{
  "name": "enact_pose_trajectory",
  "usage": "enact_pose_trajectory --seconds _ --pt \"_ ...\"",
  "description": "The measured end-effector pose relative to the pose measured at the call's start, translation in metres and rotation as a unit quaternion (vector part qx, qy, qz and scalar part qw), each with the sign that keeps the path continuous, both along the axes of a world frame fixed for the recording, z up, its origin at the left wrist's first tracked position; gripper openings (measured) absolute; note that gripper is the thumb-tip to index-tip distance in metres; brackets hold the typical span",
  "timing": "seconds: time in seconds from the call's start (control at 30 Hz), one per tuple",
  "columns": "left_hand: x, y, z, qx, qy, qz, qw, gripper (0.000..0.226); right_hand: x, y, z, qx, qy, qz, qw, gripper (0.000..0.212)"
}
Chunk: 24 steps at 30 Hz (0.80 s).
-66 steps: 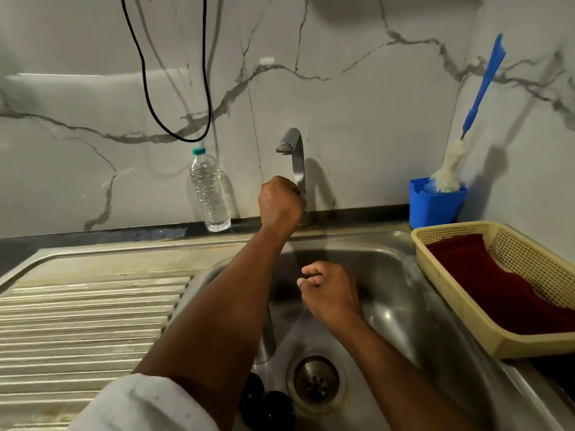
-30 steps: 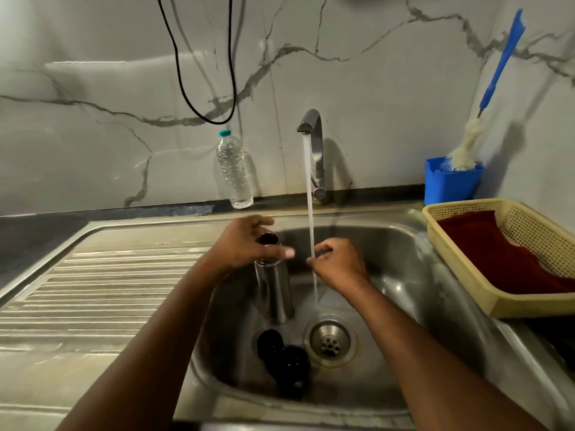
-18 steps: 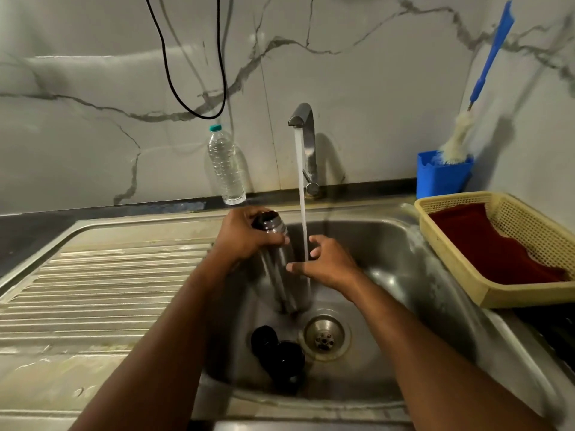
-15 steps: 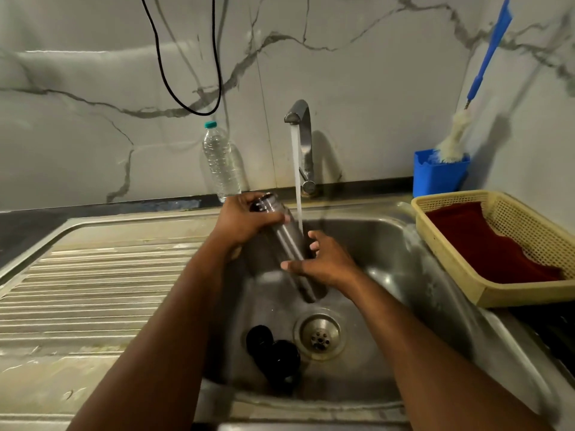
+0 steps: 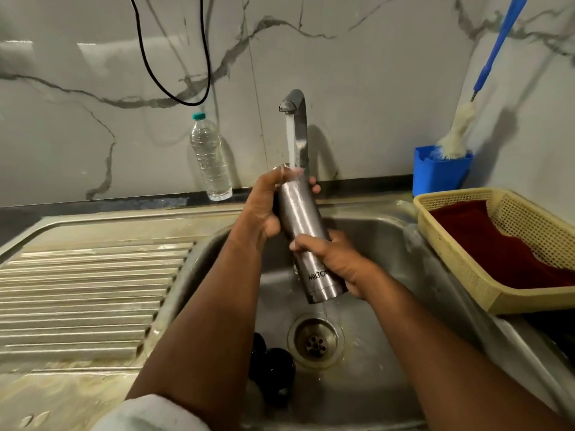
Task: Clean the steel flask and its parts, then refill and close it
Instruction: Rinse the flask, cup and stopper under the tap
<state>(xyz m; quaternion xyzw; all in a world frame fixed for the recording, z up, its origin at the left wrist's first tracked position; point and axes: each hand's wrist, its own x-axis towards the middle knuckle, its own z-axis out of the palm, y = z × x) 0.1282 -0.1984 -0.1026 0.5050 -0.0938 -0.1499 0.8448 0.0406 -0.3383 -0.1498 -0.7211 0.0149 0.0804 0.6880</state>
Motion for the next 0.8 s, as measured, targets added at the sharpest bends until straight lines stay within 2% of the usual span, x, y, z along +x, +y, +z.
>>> enact_pose_trajectory --seconds 0.07,0.17,0.23,0.3,0.37,0.4,0.43,0.47,0.5,0.57,0.63,0.7,0.8 --pt "0.003 0.000 -0.004 -0.002 0.001 -0.007 1.000 0.020 -0.002 -0.001 0.002 0.006 0.024 0.009 1.000 0.044" --pt "0.011 -0.007 -0.008 0.002 0.033 0.044 0.998 0.008 -0.002 0.002 0.003 -0.121 -0.006 -0.046 0.992 0.068" --pt "0.018 -0.014 -0.008 0.056 0.063 0.128 0.988 0.033 -0.006 0.006 0.007 -0.251 -0.036 -0.088 0.963 0.080" --pt "0.026 -0.019 -0.009 0.101 0.093 0.200 0.970 0.056 -0.010 0.008 0.013 -0.393 -0.071 -0.132 0.907 0.078" --pt "0.035 -0.022 -0.007 0.090 0.117 0.220 0.964 0.063 -0.010 0.007 0.017 -0.448 -0.093 -0.151 0.876 0.076" --pt "0.037 -0.022 -0.005 0.084 0.124 0.203 0.968 0.071 -0.010 0.007 0.017 -0.434 -0.092 -0.147 0.884 0.074" --pt "0.037 -0.021 -0.002 0.081 0.123 0.178 0.973 0.079 -0.010 0.008 0.016 -0.388 -0.086 -0.134 0.908 0.070" --pt "0.034 -0.019 0.000 0.070 0.110 0.152 0.980 0.076 -0.010 0.008 0.015 -0.317 -0.074 -0.114 0.939 0.066" --pt "0.028 -0.016 0.003 0.059 0.088 0.123 0.987 0.057 -0.009 0.007 0.013 -0.233 -0.055 -0.085 0.967 0.060" --pt "0.020 -0.007 -0.001 0.024 0.049 0.054 0.997 0.024 -0.009 0.003 0.013 -0.083 0.002 -0.013 0.996 0.044" --pt "0.012 0.002 -0.005 -0.027 0.028 0.008 0.999 0.020 -0.011 -0.002 0.016 0.012 0.065 0.055 0.996 0.045" --pt "0.005 0.006 -0.007 -0.045 0.023 -0.002 0.999 0.024 -0.011 -0.003 0.016 0.008 0.079 0.070 0.994 0.051" --pt "0.010 -0.001 -0.002 -0.006 0.034 0.062 0.997 0.018 -0.011 0.003 0.016 -0.077 0.021 0.005 0.997 0.041"
